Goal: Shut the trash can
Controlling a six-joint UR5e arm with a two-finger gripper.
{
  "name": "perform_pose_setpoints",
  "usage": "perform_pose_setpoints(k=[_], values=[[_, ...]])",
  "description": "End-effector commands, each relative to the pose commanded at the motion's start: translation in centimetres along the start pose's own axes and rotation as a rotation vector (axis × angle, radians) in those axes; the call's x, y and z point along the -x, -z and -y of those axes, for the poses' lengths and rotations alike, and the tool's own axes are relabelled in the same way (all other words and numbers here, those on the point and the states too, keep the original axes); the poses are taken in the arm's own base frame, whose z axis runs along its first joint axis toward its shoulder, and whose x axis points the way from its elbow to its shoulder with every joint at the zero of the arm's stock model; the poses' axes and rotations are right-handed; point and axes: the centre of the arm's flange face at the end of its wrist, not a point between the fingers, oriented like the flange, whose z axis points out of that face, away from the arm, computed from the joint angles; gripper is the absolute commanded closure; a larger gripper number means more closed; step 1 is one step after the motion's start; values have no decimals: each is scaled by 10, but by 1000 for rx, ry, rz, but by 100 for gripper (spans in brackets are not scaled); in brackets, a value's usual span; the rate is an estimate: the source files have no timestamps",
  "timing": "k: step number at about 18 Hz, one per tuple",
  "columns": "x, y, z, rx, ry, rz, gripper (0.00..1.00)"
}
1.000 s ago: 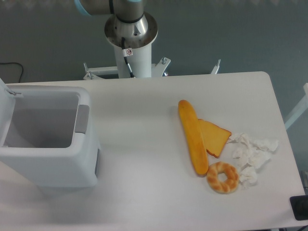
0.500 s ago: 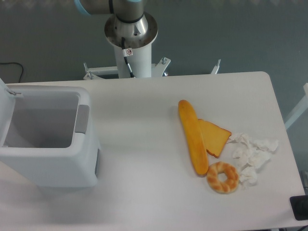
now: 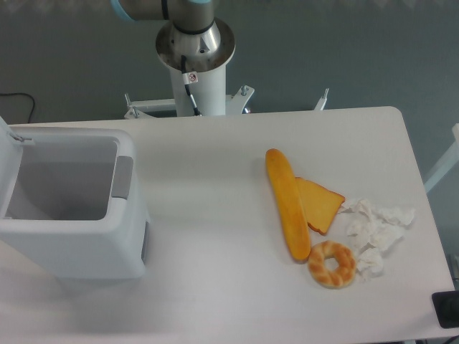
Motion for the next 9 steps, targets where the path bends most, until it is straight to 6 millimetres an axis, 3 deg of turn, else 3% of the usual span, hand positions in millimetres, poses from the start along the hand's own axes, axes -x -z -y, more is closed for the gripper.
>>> perform_pose_setpoints(k=[9], values=[[24,-26,1,22,5,-17,0]])
